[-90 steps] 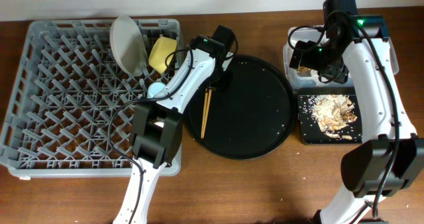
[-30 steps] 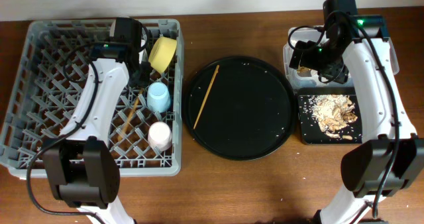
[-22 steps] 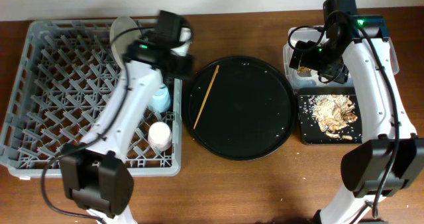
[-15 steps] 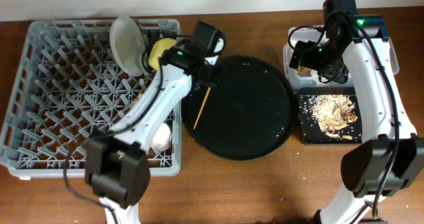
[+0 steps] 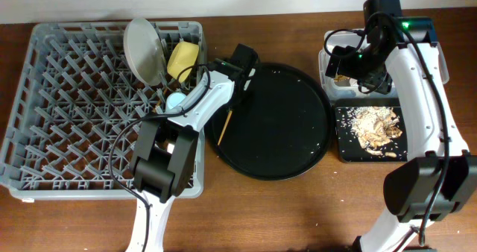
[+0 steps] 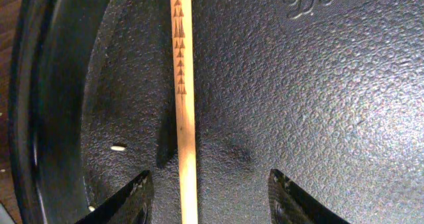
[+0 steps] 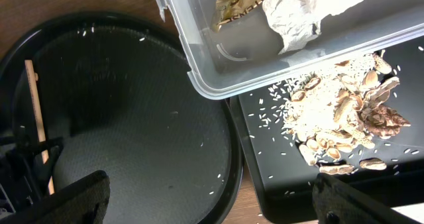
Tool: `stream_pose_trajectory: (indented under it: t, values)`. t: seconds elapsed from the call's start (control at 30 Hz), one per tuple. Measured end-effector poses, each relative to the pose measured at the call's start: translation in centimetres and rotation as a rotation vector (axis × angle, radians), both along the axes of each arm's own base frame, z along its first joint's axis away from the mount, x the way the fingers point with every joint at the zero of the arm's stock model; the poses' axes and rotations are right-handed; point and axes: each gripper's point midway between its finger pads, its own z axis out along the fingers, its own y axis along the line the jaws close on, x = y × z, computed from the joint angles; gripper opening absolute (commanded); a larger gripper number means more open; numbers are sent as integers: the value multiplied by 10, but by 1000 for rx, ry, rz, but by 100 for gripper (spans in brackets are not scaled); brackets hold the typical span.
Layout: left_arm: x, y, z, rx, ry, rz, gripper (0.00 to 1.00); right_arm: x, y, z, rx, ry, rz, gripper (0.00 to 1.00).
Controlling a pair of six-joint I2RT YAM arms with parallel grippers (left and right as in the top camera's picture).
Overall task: Sort waste into correct bins and load items into the dishwasher rack
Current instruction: 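Carry the second chopstick left and drop it into the rack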
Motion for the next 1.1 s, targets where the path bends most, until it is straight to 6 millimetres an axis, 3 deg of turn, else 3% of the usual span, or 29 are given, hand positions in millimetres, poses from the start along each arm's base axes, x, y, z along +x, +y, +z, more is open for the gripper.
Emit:
stream_pose_trajectory:
  t: [0.03,0.17,0.6,0.67,0.9,1.0,1.1]
  values:
    - [0,0,0,-1,0,4,17,0,0,0,0,0,0,98]
    - [2,1,-1,3,-1,10,14,0,0,0,0,0,-1,98]
    - [1,5,-9,23,13,14,15,0,0,0,0,0,0,98]
    - [1,4,-9,23,14,14,1,0,0,0,0,0,-1,98]
    - [-2,5,-6,33,33,12,0,0,0,0,0,0,-1,98]
    - [4,3,16,41,48,15,0,0,0,0,0,0,0,98]
    - [24,3,74,8,-13,33,0,0,0,0,0,0,0,98]
